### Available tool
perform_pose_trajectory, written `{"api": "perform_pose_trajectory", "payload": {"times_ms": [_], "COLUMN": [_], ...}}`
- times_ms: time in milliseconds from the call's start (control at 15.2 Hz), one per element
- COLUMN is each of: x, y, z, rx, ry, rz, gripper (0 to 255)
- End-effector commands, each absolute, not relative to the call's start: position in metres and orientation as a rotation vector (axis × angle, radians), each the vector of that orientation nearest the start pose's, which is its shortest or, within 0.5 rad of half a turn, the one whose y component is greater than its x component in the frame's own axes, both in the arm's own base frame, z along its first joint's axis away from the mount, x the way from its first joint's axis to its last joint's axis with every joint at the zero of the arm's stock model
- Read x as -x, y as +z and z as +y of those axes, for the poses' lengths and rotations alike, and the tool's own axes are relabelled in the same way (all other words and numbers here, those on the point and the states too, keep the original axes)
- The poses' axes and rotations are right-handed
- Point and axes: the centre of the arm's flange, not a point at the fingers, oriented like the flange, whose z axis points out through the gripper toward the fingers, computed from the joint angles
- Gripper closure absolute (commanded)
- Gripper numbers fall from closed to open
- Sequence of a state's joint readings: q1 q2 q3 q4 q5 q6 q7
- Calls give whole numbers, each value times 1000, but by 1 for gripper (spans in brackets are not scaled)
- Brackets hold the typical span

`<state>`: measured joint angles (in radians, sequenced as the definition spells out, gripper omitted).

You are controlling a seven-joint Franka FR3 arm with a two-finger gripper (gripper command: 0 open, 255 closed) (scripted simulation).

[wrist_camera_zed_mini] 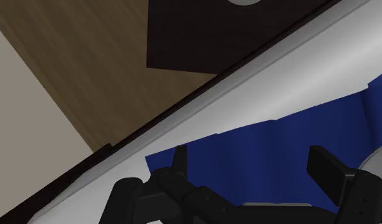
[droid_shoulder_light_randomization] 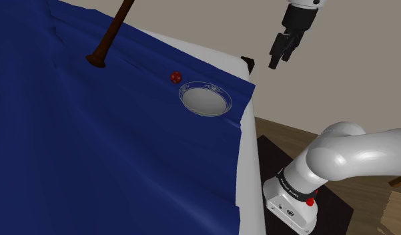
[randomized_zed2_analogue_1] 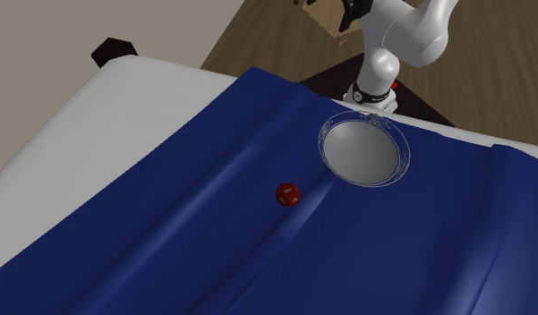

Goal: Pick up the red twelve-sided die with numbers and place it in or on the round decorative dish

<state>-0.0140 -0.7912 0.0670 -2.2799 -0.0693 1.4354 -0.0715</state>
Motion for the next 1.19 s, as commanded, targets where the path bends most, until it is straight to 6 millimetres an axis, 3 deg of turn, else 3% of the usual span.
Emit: {"api": "perform_pose_trajectory", "payload": {"times_ms": [0,1122], "x": [-291,-446], "y": [616,549], "z": [15,153], "rx": [3252,3199], "ry": [92,68], "rz": [-156,-144], "gripper": [0,0]}}
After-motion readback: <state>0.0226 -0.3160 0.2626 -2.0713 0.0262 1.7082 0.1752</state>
